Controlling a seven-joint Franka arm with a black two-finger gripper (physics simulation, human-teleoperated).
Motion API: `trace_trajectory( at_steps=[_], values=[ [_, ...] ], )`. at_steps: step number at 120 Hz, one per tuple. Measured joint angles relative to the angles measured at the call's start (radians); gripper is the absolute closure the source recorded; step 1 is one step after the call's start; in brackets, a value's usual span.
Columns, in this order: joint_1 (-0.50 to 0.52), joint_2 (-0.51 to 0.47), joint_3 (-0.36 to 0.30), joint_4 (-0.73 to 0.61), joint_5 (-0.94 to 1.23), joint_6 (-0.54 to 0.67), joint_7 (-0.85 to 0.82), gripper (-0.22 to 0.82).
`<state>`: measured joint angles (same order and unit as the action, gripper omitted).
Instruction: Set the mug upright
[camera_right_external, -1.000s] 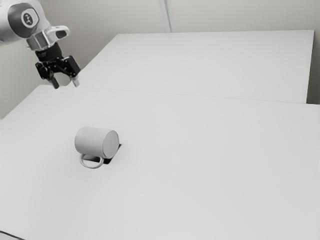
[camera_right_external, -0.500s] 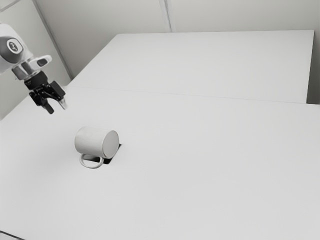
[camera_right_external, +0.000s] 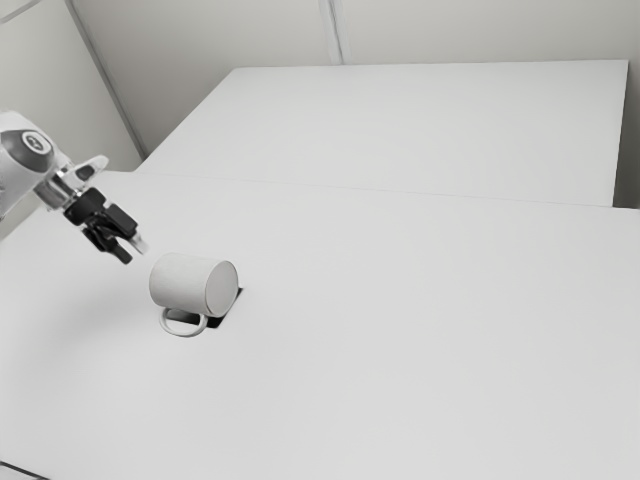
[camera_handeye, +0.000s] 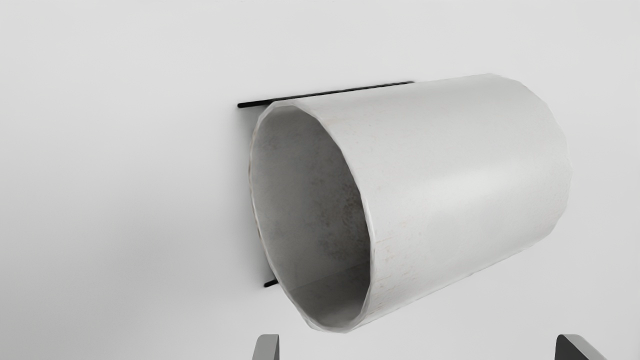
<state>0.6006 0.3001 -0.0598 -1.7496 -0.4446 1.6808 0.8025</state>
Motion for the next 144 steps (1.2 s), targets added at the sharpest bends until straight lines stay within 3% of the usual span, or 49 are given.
trace_trajectory(
  at_steps=[84,92,105,115,144],
  values=[
    [0.059,0.060,0.000,-0.176,-0.440,-0.016,0.244,0.02],
    [0.060,0.059,0.000,-0.185,-0.466,-0.027,0.265,0.12],
    [0.061,0.054,0.000,-0.186,-0.486,-0.039,0.294,0.40],
    [0.060,0.051,-0.001,-0.188,-0.493,-0.046,0.313,0.55],
    [0.054,0.017,-0.029,-0.188,-0.487,-0.049,0.353,0.71]
  ],
)
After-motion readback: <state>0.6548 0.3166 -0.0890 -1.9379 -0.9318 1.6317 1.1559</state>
